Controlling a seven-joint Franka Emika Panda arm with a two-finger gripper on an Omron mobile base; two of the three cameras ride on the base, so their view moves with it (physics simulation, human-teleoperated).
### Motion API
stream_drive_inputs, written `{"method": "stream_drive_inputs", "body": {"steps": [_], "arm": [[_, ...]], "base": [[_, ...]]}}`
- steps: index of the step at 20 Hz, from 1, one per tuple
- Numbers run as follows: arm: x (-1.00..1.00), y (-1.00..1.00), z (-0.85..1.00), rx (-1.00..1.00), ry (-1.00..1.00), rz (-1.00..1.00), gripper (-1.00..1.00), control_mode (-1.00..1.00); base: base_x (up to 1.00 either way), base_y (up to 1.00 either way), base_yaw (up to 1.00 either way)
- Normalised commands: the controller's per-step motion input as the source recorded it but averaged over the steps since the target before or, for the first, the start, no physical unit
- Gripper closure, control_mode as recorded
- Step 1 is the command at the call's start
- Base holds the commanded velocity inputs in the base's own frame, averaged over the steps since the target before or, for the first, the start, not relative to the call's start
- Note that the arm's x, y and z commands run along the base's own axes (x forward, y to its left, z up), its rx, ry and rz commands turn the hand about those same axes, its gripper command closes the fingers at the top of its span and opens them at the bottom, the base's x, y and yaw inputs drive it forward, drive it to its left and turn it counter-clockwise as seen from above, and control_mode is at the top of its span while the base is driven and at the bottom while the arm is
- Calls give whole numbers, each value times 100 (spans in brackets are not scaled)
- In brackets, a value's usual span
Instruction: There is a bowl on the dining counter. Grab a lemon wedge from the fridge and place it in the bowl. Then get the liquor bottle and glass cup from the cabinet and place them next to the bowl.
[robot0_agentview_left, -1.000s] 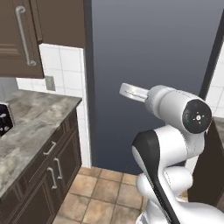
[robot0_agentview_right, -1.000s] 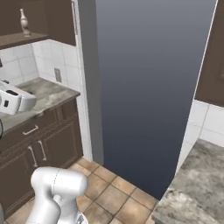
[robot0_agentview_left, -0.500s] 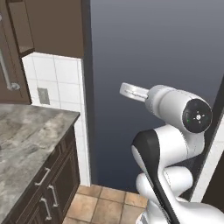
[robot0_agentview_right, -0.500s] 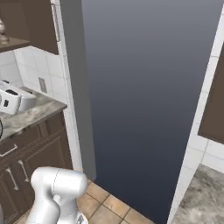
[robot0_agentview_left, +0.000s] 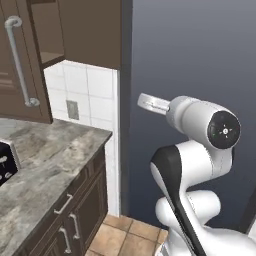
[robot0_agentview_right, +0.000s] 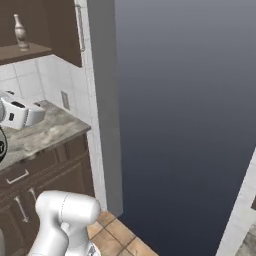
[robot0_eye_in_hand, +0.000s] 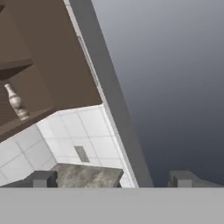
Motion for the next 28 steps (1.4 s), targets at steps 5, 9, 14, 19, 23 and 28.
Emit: {"method": "stream_drive_inputs", "body": {"steps": [5,9,14,19,23,28], "arm": [[0,0,0,0,0,0,-100,100],[0,0,0,0,0,0,-100,100],[0,0,0,0,0,0,-100,100],[0,0,0,0,0,0,-100,100],[0,0,0,0,0,0,-100,100],[0,0,0,0,0,0,-100,100]], "base": [[53,11,49],[89,-7,46],[94,0,41],[46,0,52],[28,-19,46],[11,-35,36]]}}
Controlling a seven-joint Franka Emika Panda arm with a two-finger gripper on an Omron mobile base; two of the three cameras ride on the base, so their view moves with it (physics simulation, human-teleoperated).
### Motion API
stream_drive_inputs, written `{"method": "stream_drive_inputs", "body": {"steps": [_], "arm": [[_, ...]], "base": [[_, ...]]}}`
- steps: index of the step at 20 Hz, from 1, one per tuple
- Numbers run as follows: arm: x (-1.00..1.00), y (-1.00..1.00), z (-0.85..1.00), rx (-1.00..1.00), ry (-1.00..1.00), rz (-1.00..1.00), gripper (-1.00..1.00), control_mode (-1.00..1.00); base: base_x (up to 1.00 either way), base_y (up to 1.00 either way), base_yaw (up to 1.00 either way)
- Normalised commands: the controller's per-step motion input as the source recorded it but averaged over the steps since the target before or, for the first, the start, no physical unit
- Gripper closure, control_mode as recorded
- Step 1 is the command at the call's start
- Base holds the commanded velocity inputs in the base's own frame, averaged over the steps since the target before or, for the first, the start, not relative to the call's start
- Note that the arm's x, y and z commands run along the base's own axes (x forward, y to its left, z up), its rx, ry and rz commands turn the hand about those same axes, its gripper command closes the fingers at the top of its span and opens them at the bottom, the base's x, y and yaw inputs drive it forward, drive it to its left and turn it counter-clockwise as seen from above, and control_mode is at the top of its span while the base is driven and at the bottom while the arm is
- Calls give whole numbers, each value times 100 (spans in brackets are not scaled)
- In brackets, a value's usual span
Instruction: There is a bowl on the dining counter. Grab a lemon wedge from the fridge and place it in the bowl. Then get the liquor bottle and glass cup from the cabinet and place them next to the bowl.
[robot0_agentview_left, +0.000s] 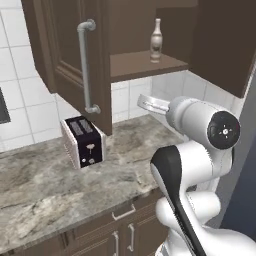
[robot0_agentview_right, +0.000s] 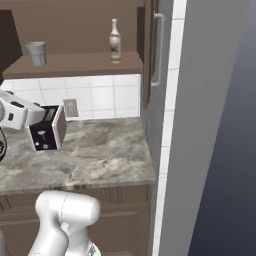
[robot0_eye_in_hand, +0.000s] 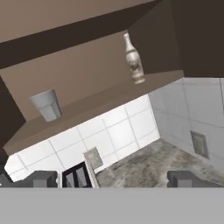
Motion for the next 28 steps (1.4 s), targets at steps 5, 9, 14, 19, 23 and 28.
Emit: {"method": "stream_drive_inputs", "body": {"steps": [5,9,14,19,23,28], "arm": [[0,0,0,0,0,0,-100,100],[0,0,0,0,0,0,-100,100],[0,0,0,0,0,0,-100,100],[0,0,0,0,0,0,-100,100],[0,0,0,0,0,0,-100,100],[0,0,0,0,0,0,-100,100]], "base": [[30,-41,35],[40,-43,28],[11,-15,1],[57,-11,0],[44,-33,0],[10,-37,0]]}}
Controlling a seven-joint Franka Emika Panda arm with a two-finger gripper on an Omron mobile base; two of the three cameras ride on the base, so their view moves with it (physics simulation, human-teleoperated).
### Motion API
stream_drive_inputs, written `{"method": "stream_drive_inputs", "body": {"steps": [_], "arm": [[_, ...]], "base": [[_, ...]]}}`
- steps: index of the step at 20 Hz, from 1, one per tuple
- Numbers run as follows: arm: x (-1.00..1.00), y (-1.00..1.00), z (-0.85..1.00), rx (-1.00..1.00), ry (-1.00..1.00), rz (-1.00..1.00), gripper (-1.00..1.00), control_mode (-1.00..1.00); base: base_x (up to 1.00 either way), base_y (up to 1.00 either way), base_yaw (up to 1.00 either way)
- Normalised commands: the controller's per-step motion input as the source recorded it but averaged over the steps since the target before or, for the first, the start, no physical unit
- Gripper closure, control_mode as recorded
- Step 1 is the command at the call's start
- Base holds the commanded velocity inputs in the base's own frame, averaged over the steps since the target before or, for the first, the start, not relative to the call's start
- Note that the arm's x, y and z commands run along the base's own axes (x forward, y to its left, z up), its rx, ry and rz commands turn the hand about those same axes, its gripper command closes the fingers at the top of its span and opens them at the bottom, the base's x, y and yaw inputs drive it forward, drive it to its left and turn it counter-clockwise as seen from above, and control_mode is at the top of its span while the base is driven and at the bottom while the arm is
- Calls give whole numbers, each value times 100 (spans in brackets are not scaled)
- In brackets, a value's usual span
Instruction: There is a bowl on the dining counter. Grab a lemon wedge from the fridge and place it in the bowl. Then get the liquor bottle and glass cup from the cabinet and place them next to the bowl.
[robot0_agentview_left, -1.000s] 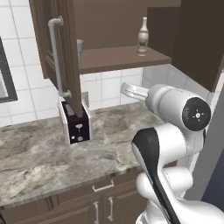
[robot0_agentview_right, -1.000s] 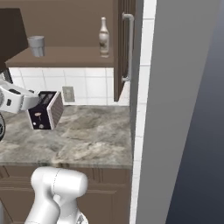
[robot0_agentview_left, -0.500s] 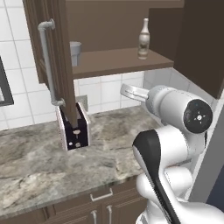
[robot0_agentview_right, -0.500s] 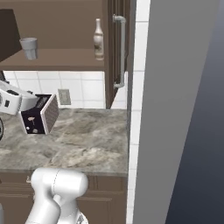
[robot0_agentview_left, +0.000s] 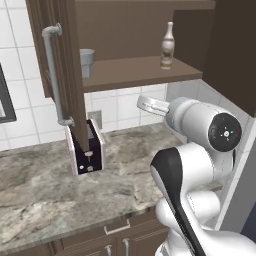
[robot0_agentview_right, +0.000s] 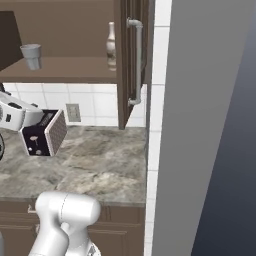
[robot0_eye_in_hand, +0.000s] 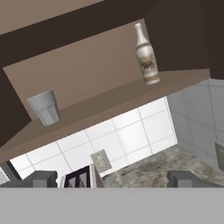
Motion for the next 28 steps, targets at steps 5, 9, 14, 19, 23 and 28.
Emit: {"method": "stream_drive_inputs", "body": {"steps": [5,9,14,19,23,28], "arm": [[0,0,0,0,0,0,-100,100],[0,0,0,0,0,0,-100,100],[0,0,0,0,0,0,-100,100],[0,0,0,0,0,0,-100,100],[0,0,0,0,0,0,-100,100],[0,0,0,0,0,0,-100,100]], "base": [[29,-36,-1],[27,-40,-8],[21,-48,17],[5,-38,-1],[18,-33,-2],[55,-26,-3]]}}
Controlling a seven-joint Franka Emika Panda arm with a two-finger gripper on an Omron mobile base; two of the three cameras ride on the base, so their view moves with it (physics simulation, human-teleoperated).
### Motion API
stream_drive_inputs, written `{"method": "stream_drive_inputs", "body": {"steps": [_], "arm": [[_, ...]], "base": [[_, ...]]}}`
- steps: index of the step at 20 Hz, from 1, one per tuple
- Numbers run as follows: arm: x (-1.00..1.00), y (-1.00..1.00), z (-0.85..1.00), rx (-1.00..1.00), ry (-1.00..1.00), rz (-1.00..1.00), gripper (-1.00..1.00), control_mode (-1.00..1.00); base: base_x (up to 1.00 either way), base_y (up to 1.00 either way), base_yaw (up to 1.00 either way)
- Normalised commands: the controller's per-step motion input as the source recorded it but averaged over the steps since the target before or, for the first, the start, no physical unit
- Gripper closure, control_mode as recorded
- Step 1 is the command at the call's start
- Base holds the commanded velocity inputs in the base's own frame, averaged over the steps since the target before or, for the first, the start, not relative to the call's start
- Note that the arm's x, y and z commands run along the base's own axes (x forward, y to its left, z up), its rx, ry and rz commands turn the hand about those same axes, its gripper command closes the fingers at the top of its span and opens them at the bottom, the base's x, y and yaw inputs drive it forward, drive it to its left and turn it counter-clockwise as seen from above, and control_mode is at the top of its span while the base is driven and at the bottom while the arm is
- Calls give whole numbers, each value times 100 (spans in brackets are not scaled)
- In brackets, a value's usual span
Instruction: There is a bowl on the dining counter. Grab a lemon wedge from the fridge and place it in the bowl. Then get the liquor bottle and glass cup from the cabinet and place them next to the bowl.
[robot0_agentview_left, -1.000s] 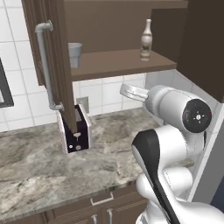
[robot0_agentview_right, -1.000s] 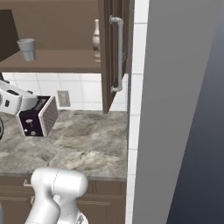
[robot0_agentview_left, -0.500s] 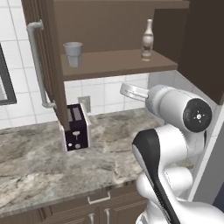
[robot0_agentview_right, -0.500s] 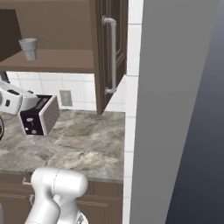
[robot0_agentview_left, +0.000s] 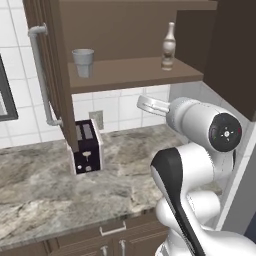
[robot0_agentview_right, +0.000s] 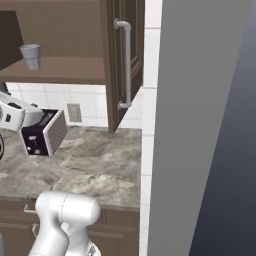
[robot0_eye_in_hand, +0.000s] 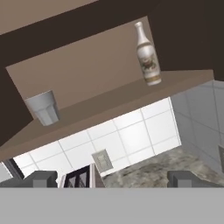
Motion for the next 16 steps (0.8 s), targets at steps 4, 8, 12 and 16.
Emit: {"method": "stream_drive_inputs", "body": {"steps": [4,8,12,16], "arm": [[0,0,0,0,0,0,-100,100],[0,0,0,0,0,0,-100,100],[0,0,0,0,0,0,-100,100],[0,0,0,0,0,0,-100,100]], "base": [[88,-11,-3],[100,-3,0],[96,-1,17],[68,0,40]]}}
